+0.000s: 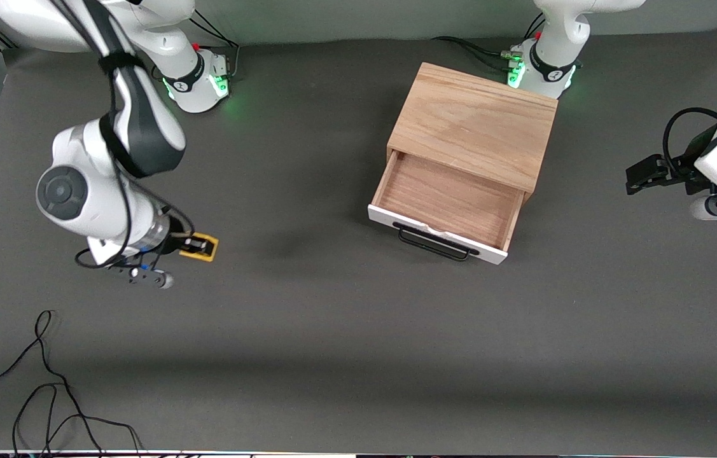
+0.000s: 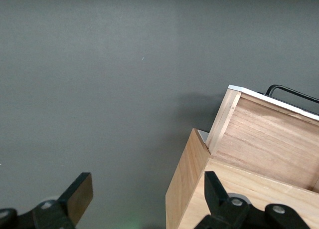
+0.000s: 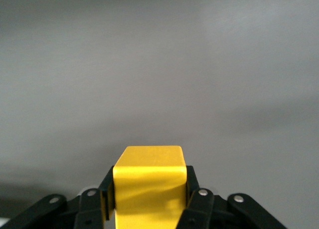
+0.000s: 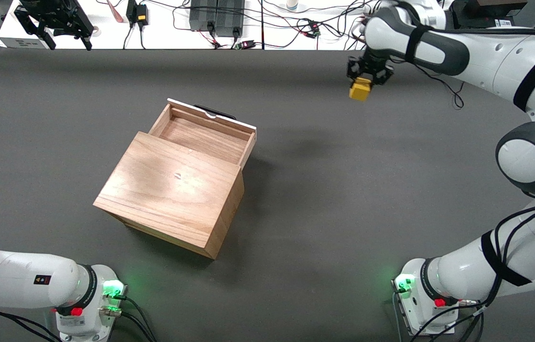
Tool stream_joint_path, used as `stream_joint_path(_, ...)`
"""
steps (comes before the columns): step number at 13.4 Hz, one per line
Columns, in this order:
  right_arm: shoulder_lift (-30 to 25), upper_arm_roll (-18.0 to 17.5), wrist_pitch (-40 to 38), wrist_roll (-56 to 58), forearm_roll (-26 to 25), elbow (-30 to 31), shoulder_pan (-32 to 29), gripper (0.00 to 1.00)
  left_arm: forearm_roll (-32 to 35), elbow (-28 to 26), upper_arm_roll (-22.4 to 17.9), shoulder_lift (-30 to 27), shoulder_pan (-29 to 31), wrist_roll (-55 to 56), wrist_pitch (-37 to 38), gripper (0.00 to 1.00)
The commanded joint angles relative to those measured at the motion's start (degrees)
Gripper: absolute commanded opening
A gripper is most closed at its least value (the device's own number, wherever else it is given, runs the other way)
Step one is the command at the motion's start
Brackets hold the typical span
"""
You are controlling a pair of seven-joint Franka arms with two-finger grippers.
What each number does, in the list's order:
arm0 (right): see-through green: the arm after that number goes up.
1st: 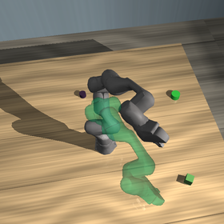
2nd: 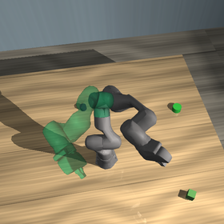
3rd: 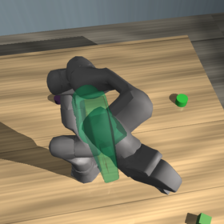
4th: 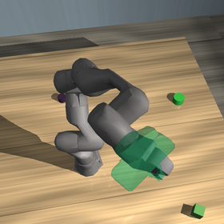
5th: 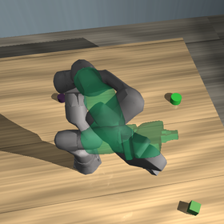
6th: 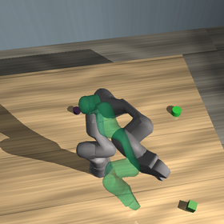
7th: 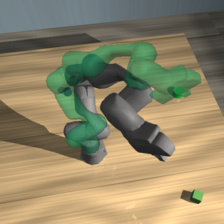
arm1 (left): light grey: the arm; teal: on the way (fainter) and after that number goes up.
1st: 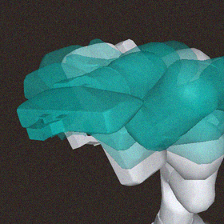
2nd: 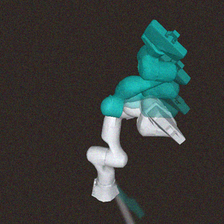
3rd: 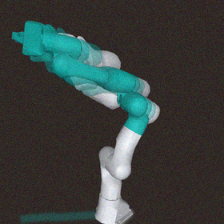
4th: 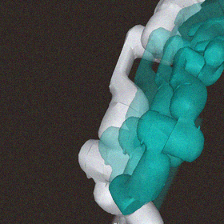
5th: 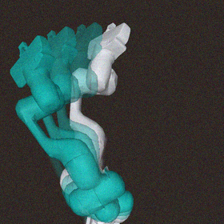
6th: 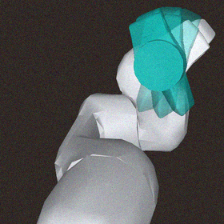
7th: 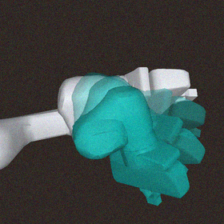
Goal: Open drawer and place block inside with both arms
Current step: 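Carry the yellow cube with the right gripper over the open drawer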
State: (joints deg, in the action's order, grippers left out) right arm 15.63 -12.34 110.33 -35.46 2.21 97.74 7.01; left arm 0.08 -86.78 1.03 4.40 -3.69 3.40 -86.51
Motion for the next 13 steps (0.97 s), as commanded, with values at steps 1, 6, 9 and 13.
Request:
stream_joint_path(1, 2.30, -7.05, -2.40, -11.52, 0.26, -6.85, -0.24, 0.07, -0.69, -1.90, -0.67, -1.76, -0.26, -1.12, -0.51, 1.00)
stream_joint_path(6, 11.41, -24.02, -2.31, -31.40, -7.62, -19.14, 2.90, 0.07, -0.61, -1.99, -0.67, -1.76, -0.17, -1.29, -0.07, 1.00)
stream_joint_path(9, 20.38, -24.49, -2.31, -34.68, -13.79, -29.51, 13.26, 0.07, -0.52, -1.90, -0.58, -1.59, -0.44, -1.29, 0.02, 1.00)
stream_joint_path(13, 28.57, -24.22, -1.53, -34.68, -17.76, -37.36, 18.64, 0.07, 0.27, -1.81, -0.50, -1.15, -0.35, -1.64, -0.15, 1.00)
